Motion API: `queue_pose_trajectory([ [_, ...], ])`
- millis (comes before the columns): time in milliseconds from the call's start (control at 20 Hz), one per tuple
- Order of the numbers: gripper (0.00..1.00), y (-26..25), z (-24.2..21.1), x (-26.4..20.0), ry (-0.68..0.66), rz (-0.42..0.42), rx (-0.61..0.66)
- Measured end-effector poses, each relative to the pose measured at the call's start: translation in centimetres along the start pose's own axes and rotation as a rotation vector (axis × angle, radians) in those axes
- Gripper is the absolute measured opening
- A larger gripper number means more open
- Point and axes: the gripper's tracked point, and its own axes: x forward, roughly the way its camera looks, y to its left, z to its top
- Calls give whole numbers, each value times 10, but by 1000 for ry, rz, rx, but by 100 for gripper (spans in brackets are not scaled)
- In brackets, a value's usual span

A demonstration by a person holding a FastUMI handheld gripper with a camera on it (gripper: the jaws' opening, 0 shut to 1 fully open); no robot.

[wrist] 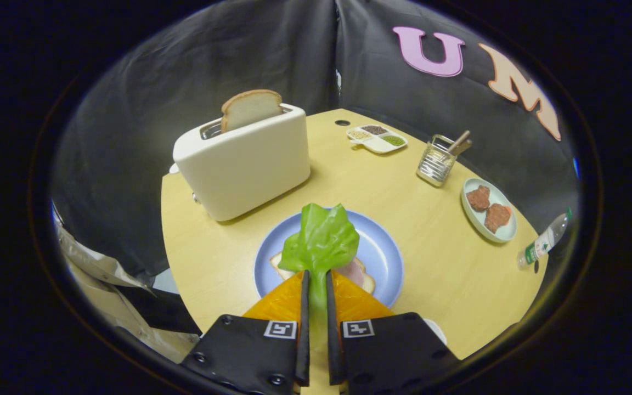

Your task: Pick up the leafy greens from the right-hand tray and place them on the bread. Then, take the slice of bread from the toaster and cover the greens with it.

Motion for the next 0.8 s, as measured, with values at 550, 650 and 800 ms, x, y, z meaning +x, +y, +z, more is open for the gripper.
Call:
queue_pose_trajectory([
  [550,27,-4,-17,41,86,-15,1],
  [650,36,-4,-18,41,94,-16,2],
  [800,61,2,-13,39,83,-3,19],
])
